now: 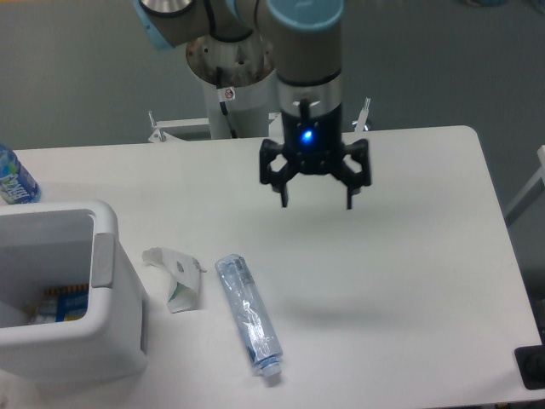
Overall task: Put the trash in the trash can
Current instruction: 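Move the open gripper down toward the crumpled white tissue, then lower onto the white tissue and close the gripper on it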
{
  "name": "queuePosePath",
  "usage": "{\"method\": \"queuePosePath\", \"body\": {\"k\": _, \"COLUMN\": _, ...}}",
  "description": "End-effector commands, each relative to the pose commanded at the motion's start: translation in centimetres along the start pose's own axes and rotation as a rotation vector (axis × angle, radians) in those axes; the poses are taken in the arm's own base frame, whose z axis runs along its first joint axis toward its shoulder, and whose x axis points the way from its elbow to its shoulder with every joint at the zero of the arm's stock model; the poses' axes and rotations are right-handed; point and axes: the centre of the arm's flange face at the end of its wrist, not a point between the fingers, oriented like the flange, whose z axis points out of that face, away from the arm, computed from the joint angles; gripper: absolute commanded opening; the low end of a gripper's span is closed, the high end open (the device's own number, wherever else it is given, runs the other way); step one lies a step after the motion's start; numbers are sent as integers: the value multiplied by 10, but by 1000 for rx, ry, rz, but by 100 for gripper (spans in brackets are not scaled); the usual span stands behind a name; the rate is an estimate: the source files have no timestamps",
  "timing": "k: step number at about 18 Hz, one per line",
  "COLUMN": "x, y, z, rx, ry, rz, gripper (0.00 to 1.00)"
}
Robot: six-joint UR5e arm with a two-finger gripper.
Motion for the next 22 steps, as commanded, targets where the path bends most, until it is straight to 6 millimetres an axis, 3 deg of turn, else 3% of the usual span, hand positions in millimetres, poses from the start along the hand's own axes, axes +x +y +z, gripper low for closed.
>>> {"method": "queuePosePath", "body": {"k": 4, "x": 60, "y": -13, "z": 44, "rx": -54, "ry": 93, "rz": 80, "gripper": 100}}
{"method": "queuePosePath", "body": {"k": 8, "x": 90, "y": -19, "z": 88, "rx": -88, "ry": 215, "rz": 56, "gripper": 100}}
{"method": "queuePosePath", "body": {"k": 11, "x": 115, "y": -22, "z": 106, "rx": -109, "ry": 248, "rz": 51, "gripper": 100}}
{"method": "queuePosePath", "body": {"k": 16, "x": 131, "y": -21, "z": 122, "rx": -134, "ry": 297, "rz": -11, "gripper": 100}}
{"method": "queuePosePath", "body": {"k": 22, "x": 134, "y": -18, "z": 137, "rx": -160, "ry": 310, "rz": -24, "gripper": 100}}
